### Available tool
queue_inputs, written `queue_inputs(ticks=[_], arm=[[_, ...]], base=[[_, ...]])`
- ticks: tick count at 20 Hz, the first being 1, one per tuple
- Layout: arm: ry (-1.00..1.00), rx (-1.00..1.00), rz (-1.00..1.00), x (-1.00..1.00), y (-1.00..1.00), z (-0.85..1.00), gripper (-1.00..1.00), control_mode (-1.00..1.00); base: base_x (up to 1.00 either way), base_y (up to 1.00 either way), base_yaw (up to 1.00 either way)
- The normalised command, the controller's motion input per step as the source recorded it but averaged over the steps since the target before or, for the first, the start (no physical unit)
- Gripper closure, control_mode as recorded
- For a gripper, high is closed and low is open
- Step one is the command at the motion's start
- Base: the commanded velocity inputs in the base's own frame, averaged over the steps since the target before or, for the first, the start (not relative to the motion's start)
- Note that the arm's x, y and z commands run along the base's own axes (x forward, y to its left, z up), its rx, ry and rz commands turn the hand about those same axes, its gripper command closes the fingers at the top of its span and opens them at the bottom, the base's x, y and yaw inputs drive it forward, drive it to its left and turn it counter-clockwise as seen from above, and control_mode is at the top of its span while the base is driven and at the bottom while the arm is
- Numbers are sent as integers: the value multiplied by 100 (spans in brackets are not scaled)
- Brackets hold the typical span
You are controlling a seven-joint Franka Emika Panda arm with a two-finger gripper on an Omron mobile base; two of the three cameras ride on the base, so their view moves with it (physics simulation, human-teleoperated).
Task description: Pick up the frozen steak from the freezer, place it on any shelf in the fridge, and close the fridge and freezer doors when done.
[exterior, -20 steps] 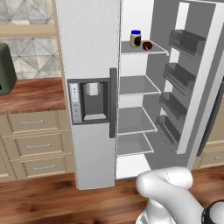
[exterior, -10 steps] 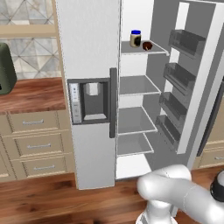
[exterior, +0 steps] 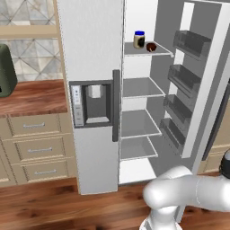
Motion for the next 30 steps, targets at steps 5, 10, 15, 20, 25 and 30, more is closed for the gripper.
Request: queue_inputs(ticks=[5, 10, 15, 20, 25, 30], arm=[[0, 3, 7, 48, 4, 0, -100, -100], [0, 6, 10, 35, 71, 0, -100, -100], [0, 11, 11, 17, 99, 0, -100, -100], [0, 13, 12, 13, 100, 0, -100, -100], [-1, 15, 6, 6, 67, 3, -100, -100], [-2, 7, -15, -33, -89, 32, -100, -100]], base=[[0, 0, 0], [0, 0, 0], [0, 0, 0], [0, 0, 0], [0, 0, 0], [0, 0, 0]])
